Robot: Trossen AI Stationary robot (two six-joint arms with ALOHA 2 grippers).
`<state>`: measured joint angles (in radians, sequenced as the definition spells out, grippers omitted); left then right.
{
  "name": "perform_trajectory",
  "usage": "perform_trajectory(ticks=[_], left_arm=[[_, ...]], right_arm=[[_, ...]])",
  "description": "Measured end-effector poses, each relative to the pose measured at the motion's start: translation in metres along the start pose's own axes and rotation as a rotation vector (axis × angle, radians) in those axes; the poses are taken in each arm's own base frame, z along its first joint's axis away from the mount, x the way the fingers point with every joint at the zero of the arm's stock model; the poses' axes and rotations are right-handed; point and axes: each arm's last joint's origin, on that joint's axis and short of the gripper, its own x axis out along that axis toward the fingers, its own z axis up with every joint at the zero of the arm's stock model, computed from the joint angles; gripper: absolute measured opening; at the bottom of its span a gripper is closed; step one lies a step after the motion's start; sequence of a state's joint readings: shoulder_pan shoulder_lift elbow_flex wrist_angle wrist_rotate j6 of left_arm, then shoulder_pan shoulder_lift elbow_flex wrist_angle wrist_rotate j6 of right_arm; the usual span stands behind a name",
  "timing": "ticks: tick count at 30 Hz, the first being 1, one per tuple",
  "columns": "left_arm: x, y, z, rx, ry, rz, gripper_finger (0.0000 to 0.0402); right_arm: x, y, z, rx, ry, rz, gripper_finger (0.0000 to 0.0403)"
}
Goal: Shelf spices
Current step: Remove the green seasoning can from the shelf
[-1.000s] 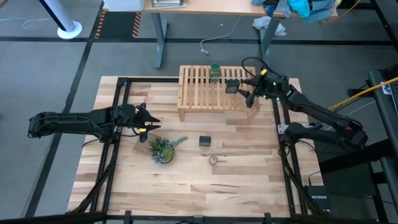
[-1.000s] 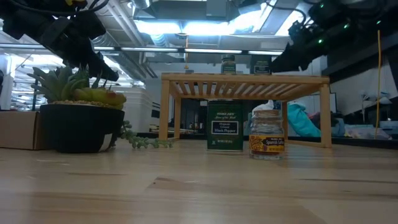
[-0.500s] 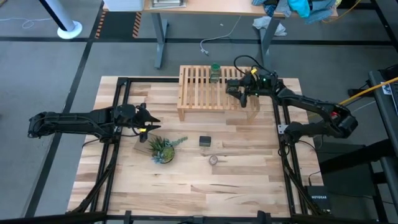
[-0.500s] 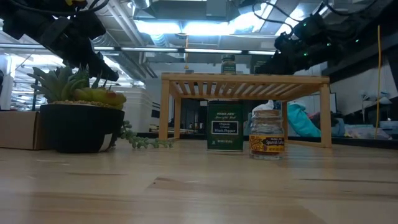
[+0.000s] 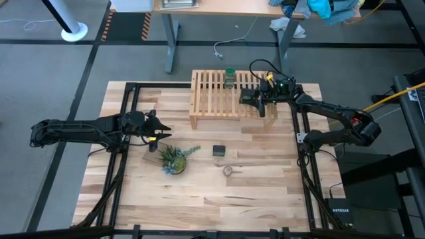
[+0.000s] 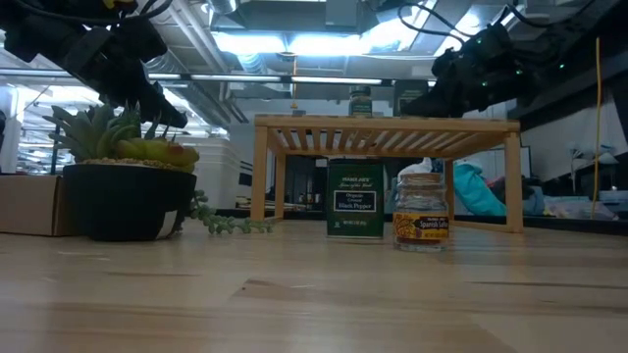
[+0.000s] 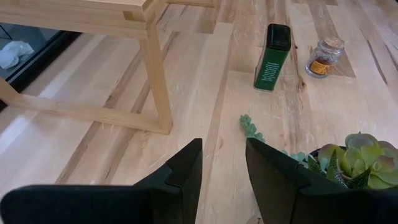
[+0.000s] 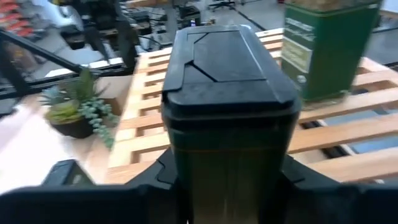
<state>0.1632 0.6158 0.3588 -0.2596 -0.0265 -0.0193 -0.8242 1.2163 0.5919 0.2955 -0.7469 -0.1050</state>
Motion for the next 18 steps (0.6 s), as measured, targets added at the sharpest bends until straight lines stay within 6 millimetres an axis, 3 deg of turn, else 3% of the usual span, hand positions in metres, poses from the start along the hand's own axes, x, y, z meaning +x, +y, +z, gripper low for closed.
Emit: perform_trajectory(ticks=[18], left_arm=[[0.0000,0.0000,0.0000,0.000,0.000,0.000,0.0116]], right_arm=[[-0.0077,0.0103,0.0072,0.043,-0.017,0.084,0.0127]])
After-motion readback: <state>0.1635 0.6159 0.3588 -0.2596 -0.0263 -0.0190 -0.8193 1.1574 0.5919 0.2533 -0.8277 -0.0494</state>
